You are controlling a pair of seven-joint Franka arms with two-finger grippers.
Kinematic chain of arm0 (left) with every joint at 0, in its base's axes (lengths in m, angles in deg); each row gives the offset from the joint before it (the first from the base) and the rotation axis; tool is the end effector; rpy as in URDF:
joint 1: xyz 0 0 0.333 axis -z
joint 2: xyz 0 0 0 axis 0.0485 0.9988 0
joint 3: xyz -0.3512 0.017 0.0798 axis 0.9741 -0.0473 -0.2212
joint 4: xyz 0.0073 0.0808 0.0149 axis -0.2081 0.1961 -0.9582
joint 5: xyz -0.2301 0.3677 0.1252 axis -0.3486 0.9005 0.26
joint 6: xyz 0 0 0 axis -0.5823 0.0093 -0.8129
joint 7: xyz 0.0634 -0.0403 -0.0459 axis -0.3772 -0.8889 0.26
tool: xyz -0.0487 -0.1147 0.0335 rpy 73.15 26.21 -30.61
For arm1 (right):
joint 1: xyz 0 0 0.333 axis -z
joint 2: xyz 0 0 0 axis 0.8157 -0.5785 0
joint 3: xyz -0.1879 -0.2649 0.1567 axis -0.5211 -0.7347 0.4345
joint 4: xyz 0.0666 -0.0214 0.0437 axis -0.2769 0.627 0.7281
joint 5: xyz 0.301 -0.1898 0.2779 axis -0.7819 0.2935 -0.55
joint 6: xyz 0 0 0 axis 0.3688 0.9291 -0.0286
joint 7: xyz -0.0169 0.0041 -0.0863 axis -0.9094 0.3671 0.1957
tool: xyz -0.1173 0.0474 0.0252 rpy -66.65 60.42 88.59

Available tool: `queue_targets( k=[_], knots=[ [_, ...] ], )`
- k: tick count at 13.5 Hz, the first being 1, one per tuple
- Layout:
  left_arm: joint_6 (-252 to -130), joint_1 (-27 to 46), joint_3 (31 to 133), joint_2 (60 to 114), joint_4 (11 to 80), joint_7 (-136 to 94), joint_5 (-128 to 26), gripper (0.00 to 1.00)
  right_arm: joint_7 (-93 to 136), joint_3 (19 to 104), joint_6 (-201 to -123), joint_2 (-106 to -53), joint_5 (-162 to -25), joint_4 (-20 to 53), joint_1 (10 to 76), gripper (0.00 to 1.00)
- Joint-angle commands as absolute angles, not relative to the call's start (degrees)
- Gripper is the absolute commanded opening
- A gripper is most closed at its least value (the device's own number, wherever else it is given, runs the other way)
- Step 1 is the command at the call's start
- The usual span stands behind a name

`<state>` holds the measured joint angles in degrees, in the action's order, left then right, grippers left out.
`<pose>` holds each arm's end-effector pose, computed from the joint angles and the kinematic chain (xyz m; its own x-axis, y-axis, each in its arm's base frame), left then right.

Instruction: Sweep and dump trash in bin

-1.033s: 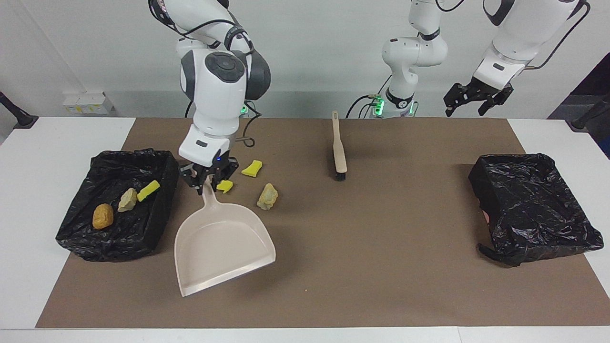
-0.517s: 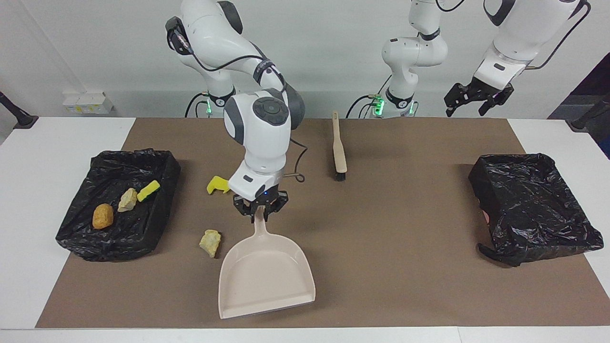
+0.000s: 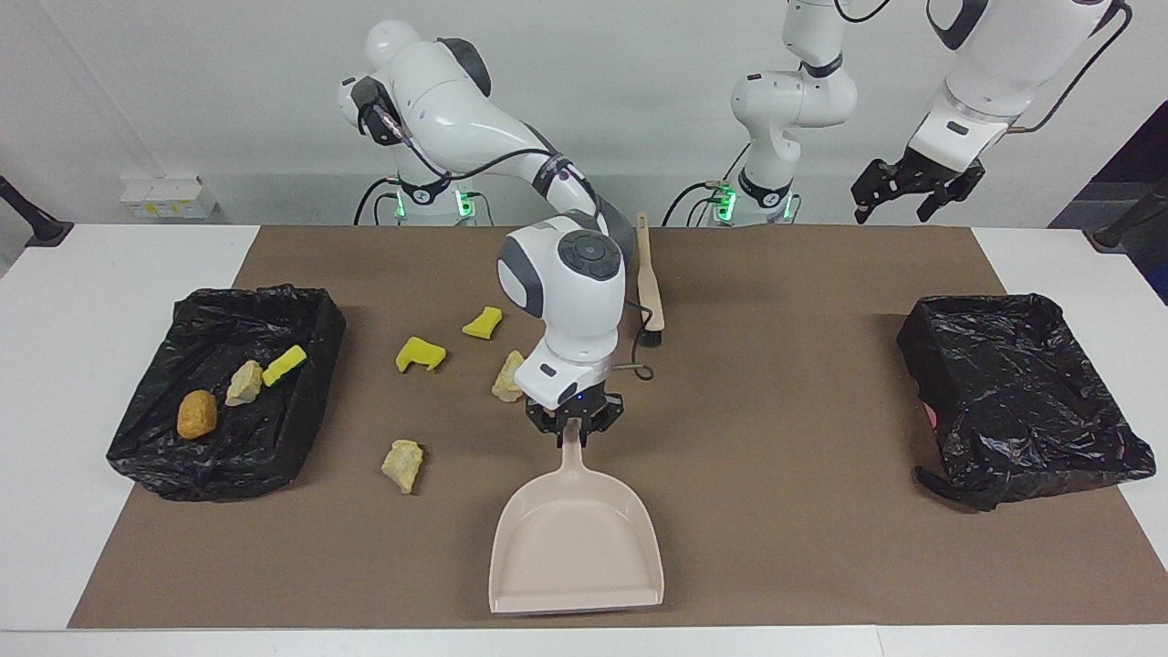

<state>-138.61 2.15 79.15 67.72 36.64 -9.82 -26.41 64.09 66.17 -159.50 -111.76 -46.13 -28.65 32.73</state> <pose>0.5405 -0.0470 0.6397 0.9953 -0.0080 -0.0963 -0.0073 -0.9999 0.0076 0.7727 0.4179 0.3664 0.9793 0.0061 0.2021 0.0050 -1.0000 0.0061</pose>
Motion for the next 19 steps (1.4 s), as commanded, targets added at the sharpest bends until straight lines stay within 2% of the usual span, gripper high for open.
queue_targets(
  k=[1,6,13,16,19],
  knots=[
    [-138.7,1.4,79.5,66.9,37.2,-9.2,-25.5,1.00,66.8,67.0,-161.0,-114.0,-48.0,-31.4,31.1,0.00],
    [-139.1,1.3,79.4,66.9,37.2,-9.1,-25.5,1.00,70.0,69.6,-160.1,-113.9,-48.1,-31.4,30.2,0.00],
    [-139.4,0.4,79.5,67.0,37.2,-9.2,-25.6,1.00,72.1,69.6,-150.7,-111.6,-48.0,-31.2,25.4,0.00],
    [-139.6,0.1,79.5,67.0,37.2,-9.1,-25.6,1.00,74.1,70.0,-150.4,-110.3,-48.0,-30.9,24.7,0.00],
    [-140.1,-1.2,79.4,67.0,37.9,-9.1,-25.9,1.00,76.3,69.7,-151.6,-111.2,-47.8,-30.0,22.9,0.00]
  ],
)
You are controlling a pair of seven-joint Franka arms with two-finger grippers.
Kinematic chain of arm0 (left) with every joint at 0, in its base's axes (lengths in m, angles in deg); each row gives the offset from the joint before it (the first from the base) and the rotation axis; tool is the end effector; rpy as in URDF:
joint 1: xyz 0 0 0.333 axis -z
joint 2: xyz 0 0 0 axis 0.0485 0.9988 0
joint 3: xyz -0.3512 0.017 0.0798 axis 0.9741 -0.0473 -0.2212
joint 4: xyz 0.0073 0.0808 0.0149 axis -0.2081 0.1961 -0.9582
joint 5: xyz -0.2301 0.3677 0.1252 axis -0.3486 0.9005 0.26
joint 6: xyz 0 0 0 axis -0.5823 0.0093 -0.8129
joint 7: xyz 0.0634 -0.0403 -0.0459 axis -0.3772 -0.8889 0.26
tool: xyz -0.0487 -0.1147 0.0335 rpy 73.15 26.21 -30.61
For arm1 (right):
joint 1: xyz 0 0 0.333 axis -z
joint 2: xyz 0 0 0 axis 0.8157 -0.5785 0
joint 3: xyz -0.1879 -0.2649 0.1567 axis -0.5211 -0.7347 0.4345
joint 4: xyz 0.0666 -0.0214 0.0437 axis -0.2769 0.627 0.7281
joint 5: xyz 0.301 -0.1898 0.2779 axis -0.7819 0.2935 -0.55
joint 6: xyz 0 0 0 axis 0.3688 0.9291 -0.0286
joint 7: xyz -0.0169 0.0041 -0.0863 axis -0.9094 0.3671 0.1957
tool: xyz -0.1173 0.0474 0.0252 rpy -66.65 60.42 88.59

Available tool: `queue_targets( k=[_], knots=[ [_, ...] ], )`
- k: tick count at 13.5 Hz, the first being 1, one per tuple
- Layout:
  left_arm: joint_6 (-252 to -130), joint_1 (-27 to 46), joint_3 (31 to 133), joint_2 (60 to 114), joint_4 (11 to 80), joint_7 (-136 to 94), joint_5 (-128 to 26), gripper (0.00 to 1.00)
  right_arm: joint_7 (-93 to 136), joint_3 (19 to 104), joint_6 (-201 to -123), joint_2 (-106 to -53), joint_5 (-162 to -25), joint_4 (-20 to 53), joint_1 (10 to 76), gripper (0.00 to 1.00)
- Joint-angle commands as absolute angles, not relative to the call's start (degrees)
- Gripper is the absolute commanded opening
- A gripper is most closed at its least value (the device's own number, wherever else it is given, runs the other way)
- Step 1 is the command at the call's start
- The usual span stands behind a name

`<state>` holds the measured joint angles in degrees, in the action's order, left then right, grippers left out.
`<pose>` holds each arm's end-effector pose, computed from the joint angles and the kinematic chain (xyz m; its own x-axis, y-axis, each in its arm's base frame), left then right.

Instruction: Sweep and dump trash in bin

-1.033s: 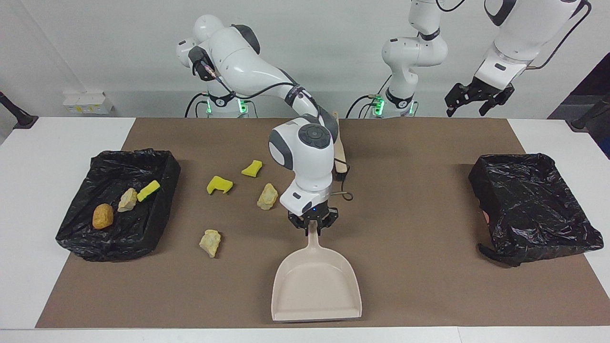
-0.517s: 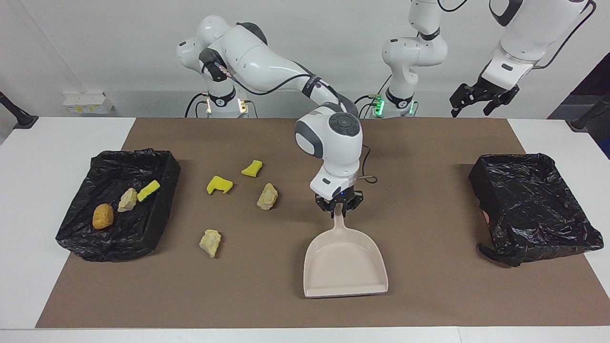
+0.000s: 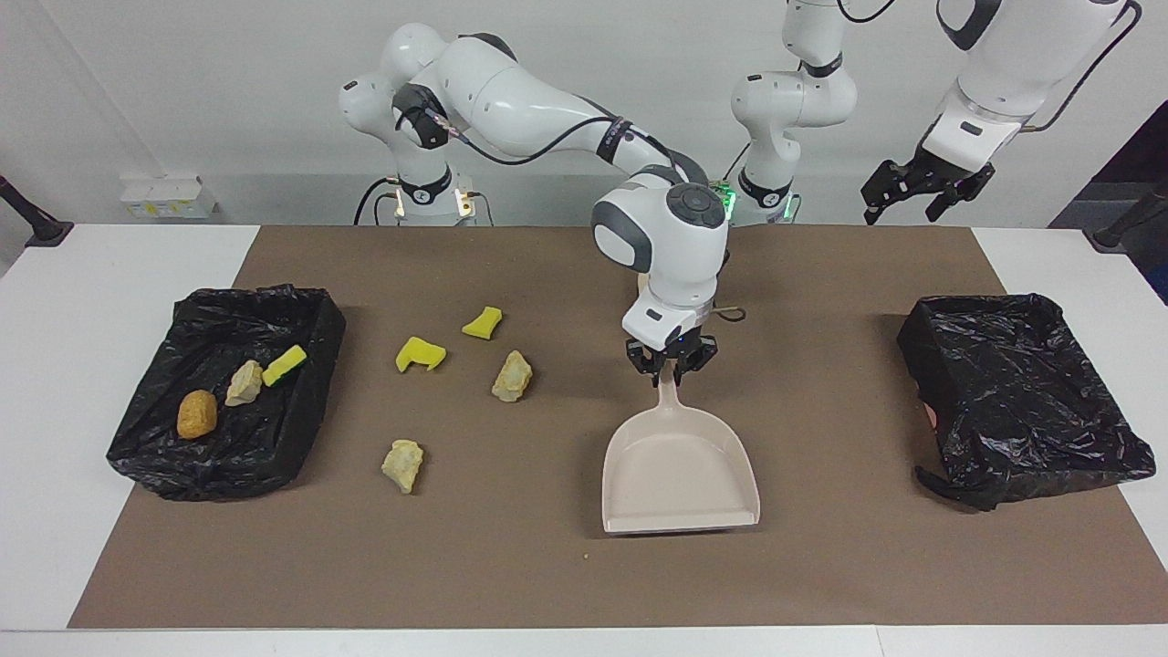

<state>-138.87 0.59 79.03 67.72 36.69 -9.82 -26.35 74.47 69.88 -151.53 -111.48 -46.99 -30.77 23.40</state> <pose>0.5422 -0.0309 0.6396 0.9955 0.0213 -0.0926 0.0220 -0.9997 0.0072 0.6664 0.5549 0.3818 0.9950 0.0080 0.0999 0.0091 -0.9999 -0.0104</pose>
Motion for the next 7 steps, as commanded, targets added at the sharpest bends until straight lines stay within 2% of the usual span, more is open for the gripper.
queue_targets(
  k=[1,3,5,7],
  knots=[
    [-142.9,-1.4,79.4,67.0,38.4,-9.2,-26.0,1.00,76.3,69.8,-151.4,-111.2,-47.8,-29.9,22.9,0.00],
    [-145.9,-0.5,79.6,67.1,39.1,-9.9,-26.3,1.00,76.2,69.8,-151.4,-111.2,-48.0,-29.9,23.3,0.00],
    [-147.5,0.7,79.9,67.7,39.0,-10.1,-26.2,1.00,76.2,69.8,-151.7,-111.2,-48.2,-29.8,23.5,0.23],
    [-148.0,0.7,79.9,67.7,39.1,-10.3,-26.2,1.00,76.2,69.8,-151.5,-111.1,-48.2,-29.7,23.9,0.36]
  ],
)
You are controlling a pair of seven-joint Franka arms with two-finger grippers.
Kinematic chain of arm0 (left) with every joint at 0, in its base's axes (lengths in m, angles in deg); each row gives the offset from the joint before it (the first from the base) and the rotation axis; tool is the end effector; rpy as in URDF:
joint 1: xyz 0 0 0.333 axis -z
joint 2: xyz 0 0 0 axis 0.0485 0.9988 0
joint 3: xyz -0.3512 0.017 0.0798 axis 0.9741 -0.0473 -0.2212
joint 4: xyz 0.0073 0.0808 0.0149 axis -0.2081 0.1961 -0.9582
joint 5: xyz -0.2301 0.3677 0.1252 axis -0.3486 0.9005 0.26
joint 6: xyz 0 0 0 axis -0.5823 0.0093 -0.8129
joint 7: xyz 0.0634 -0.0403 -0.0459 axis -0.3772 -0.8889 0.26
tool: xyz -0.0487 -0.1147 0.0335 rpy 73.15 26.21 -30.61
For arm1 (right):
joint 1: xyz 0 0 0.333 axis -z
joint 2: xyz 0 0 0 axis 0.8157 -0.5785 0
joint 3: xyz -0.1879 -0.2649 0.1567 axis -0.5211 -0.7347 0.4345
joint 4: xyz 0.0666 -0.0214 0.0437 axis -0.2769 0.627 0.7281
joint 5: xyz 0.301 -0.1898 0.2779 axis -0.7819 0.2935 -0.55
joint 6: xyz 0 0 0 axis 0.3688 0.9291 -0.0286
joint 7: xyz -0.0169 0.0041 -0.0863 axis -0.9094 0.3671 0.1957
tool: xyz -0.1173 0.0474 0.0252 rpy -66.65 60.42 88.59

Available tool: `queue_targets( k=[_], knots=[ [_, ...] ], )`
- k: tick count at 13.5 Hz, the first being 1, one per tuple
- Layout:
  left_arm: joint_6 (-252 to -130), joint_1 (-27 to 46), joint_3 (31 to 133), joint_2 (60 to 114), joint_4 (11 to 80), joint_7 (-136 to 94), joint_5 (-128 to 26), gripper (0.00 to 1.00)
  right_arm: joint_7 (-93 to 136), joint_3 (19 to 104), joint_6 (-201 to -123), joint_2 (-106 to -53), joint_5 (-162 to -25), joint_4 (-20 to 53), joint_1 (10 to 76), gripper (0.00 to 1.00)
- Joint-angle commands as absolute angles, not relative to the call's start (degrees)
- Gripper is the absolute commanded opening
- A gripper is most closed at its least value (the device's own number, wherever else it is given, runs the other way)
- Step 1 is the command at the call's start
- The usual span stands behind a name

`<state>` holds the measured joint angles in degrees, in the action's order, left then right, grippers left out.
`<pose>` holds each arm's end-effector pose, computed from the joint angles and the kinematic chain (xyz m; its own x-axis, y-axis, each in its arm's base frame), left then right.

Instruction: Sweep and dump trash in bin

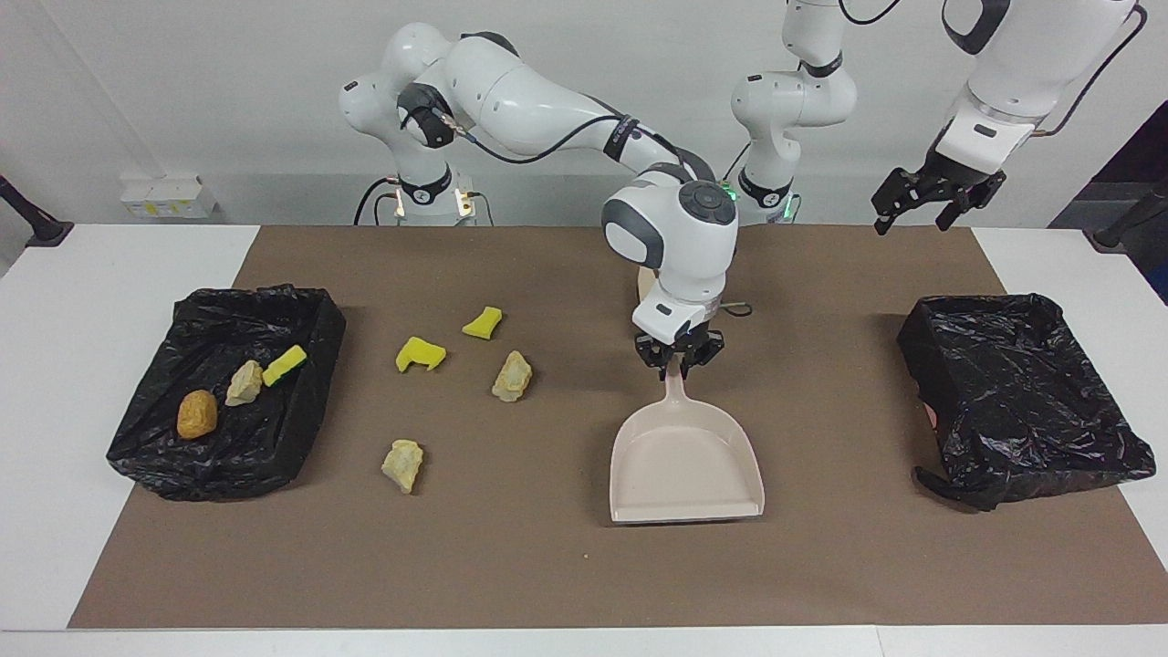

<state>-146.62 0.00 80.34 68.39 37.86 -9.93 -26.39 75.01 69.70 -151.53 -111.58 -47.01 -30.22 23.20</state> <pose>0.5618 -0.0399 0.6335 0.9999 0.0126 0.0102 0.0125 -0.9998 0.0122 0.6640 0.5559 0.3749 0.9957 0.0026 0.0923 0.0029 -1.0000 -0.0024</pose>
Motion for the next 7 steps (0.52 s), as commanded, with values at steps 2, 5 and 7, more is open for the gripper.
queue_targets(
  k=[2,5,7],
  knots=[
    [-147.7,0.7,79.9,67.7,39.1,-10.2,-26.2,1.00,76.2,69.8,-151.7,-111.1,-48.1,-29.7,23.9,0.38],
    [-147.9,0.7,80.0,67.7,39.1,-10.3,-26.2,1.00,76.3,69.9,-151.7,-110.7,-48.1,-29.7,24.2,0.42],
    [-148.1,0.7,80.0,67.7,39.1,-10.4,-26.3,1.00,76.2,69.9,-151.5,-109.3,-48.5,-29.7,26.0,0.56]
  ],
)
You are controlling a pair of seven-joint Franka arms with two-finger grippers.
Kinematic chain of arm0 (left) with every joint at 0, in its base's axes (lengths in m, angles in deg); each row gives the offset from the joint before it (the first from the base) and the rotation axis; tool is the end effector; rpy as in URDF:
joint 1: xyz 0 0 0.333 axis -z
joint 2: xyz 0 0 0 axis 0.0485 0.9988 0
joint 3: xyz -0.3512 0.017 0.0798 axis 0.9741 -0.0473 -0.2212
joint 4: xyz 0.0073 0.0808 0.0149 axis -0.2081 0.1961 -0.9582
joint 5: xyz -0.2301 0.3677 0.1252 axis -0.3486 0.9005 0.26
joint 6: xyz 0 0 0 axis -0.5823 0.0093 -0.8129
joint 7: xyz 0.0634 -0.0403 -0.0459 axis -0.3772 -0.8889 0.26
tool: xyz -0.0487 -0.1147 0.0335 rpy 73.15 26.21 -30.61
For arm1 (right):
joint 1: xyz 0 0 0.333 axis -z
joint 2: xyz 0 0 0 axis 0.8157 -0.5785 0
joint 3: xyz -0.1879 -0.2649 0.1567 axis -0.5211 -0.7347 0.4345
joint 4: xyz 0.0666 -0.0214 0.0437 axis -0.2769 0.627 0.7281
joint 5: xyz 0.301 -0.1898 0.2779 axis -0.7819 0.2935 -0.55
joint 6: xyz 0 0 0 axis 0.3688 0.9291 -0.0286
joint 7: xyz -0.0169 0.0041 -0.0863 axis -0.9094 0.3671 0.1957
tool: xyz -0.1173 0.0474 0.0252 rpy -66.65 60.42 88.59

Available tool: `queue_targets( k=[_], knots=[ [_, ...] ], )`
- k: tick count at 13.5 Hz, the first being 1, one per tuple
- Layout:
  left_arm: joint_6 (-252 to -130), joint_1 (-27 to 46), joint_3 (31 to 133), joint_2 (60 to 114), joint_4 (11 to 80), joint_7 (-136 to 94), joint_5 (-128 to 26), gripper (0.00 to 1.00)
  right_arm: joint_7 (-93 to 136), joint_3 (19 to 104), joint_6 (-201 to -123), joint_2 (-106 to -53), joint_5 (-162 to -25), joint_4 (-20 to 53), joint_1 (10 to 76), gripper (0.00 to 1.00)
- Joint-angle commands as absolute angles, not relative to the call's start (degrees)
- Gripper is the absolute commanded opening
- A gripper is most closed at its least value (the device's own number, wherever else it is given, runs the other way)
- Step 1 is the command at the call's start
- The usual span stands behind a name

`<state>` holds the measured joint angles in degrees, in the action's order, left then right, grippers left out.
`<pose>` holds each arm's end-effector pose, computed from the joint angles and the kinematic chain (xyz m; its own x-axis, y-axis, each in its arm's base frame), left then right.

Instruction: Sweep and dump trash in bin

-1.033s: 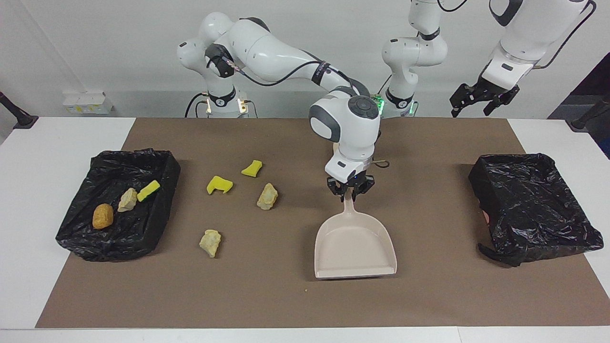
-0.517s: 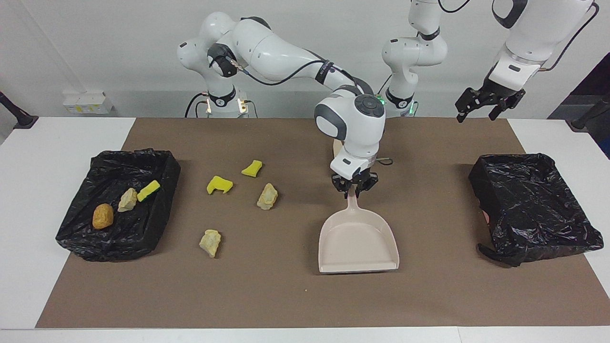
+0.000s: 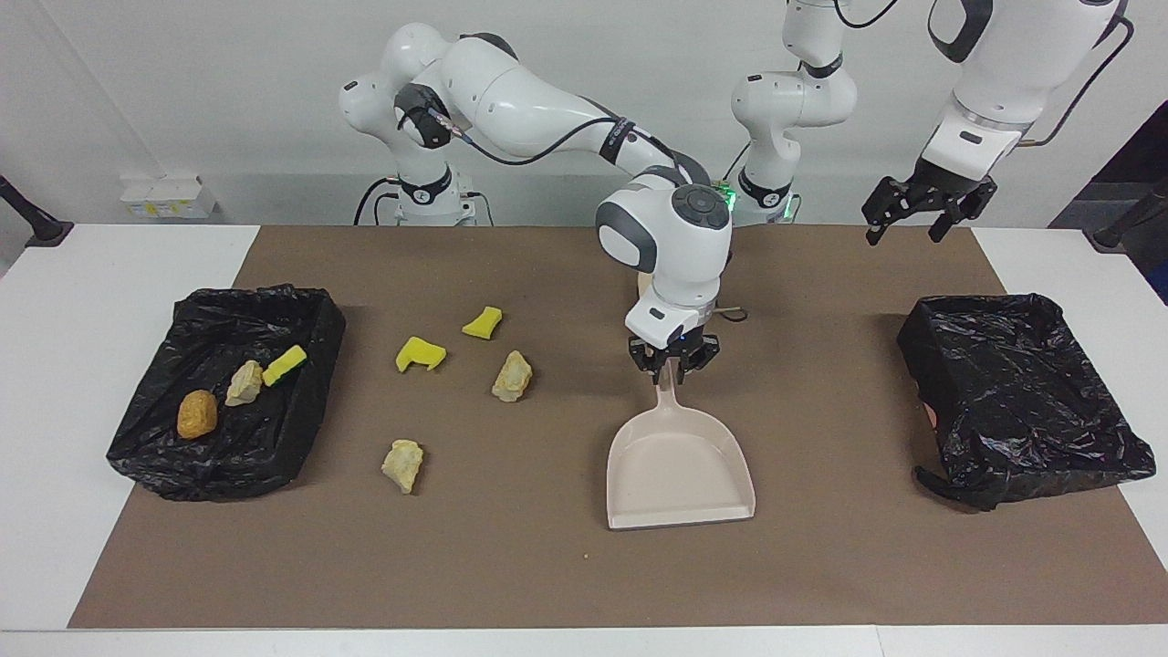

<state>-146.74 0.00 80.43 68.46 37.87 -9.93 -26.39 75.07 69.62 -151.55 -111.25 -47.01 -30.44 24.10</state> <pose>0.5624 -0.0409 0.6329 0.9999 0.0111 0.0109 0.0109 -0.9999 0.0120 0.6736 0.5447 0.3818 0.9948 -0.0162 0.1007 -0.0155 -0.9999 -0.0074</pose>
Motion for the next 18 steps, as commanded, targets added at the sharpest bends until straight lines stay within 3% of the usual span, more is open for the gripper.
queue_targets(
  k=[1,4,6,11,14,18],
  knots=[
    [-148.1,0.6,80.0,67.6,39.2,-10.3,-26.3,1.00,76.6,69.9,-151.5,-108.4,-49.7,-29.7,26.6,0.68],
    [-148.5,-0.2,79.9,67.8,40.0,-10.1,-26.3,1.00,76.9,69.8,-150.9,-103.4,-54.6,-28.2,28.1,0.87],
    [-151.8,-0.2,79.9,68.7,40.0,-10.4,-26.5,1.00,77.1,69.9,-150.7,-95.2,-55.9,-19.8,29.8,0.92],
    [-165.8,1.9,80.3,75.0,38.6,-19.3,-30.3,1.00,77.1,69.9,-152.1,-76.2,-59.6,7.2,29.5,0.93],
    [-170.4,5.3,80.3,79.1,37.8,-20.9,-30.4,1.00,77.0,69.9,-161.2,-68.3,-64.5,22.3,29.3,0.93],
    [-175.2,12.0,80.3,86.1,34.4,-27.2,-30.4,1.00,77.0,69.9,-162.2,-61.9,-66.4,31.7,25.7,0.92]
  ],
)
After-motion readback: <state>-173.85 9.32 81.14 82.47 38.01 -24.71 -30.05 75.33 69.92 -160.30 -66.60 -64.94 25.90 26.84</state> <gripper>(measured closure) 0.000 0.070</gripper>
